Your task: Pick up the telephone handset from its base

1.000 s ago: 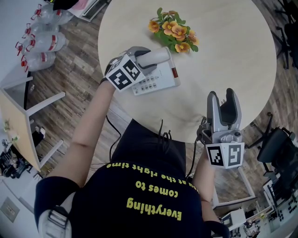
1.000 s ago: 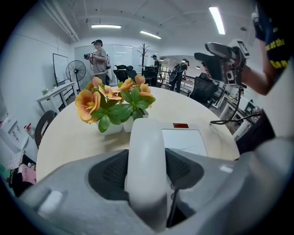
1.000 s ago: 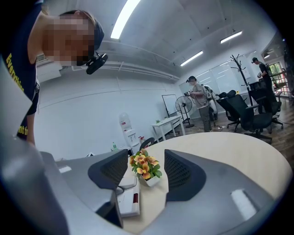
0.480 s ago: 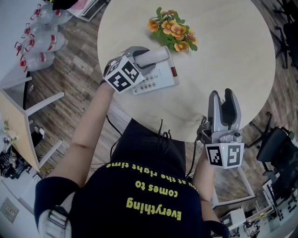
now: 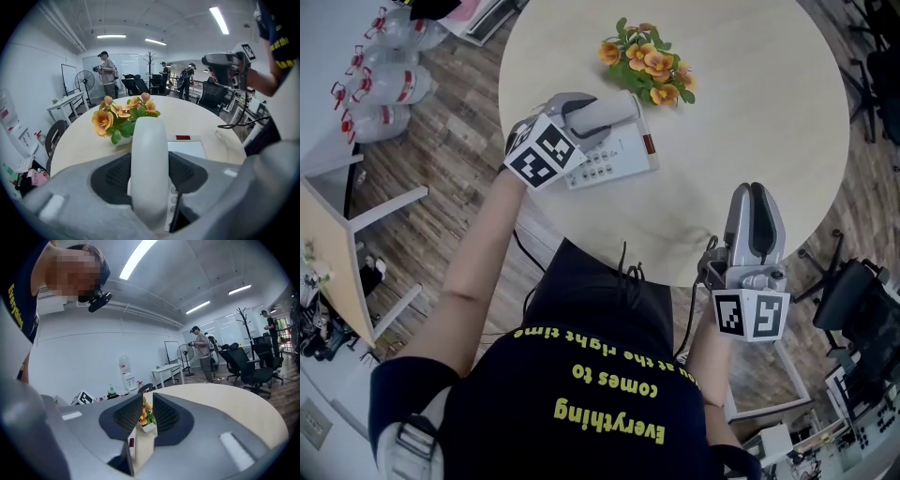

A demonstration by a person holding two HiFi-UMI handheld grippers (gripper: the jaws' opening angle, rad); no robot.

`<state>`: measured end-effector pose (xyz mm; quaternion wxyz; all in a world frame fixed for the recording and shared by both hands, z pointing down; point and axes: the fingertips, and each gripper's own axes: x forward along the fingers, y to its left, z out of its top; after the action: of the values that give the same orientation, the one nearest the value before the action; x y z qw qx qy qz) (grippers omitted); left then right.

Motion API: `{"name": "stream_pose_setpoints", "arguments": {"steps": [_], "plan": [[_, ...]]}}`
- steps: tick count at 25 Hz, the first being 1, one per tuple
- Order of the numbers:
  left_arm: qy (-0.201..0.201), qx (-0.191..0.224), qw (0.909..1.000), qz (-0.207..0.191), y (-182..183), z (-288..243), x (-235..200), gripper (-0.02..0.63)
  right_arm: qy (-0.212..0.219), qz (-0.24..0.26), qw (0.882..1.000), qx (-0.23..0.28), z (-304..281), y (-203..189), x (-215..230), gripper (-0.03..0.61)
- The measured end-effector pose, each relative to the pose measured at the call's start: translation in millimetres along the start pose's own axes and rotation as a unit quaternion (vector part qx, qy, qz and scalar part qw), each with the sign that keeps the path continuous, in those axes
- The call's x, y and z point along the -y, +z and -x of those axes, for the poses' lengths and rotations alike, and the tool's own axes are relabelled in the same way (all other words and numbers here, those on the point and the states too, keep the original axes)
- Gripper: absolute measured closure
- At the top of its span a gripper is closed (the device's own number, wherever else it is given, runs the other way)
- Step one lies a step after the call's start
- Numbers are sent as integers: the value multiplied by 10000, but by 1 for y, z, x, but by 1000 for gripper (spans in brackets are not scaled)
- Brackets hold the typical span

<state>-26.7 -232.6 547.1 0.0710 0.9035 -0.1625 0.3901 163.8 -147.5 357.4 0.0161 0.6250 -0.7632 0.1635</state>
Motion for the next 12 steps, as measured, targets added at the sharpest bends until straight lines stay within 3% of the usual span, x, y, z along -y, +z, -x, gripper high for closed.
{"name": "stream_pose_setpoints", "arguments": {"steps": [12], "plan": [[371, 265, 9990, 28, 21, 25, 1, 379, -47, 145, 9996, 241, 16, 19, 0, 555]]}}
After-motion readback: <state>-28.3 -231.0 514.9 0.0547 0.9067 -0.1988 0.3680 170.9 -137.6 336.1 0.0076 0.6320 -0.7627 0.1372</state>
